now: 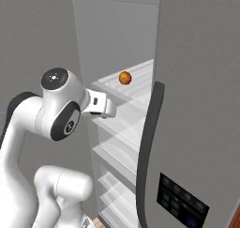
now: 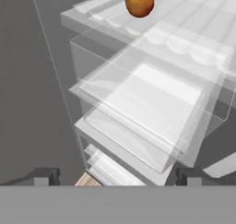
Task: Retrieve the mango and peach from the fridge and place them into the bowl on the dining table.
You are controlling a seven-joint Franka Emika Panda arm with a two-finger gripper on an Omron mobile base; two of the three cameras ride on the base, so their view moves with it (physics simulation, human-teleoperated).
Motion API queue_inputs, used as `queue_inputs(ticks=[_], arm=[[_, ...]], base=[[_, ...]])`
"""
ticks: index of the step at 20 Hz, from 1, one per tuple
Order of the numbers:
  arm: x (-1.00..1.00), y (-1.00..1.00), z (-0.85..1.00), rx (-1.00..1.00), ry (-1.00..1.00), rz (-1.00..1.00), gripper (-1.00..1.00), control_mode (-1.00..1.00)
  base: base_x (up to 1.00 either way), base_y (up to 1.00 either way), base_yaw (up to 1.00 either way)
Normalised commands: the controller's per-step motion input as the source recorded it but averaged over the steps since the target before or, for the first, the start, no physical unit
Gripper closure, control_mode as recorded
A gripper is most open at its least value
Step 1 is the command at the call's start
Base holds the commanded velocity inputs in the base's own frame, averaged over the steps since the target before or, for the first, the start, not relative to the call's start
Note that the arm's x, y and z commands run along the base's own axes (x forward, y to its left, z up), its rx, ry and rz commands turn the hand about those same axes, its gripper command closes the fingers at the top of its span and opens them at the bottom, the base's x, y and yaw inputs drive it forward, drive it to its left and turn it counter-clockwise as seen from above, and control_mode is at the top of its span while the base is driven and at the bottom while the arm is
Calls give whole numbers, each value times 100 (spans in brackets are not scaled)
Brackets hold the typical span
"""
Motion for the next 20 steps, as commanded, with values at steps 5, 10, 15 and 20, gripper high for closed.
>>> queue_inputs(ticks=[5,10,15,20], arm=[[55,0,26,0,0,0,-100,-100],[53,0,20,0,0,0,-100,-100],[48,-1,7,0,0,0,-100,-100],[46,-13,0,0,-1,0,-100,-100]], base=[[0,0,0],[0,0,0],[0,0,0],[0,0,0]])
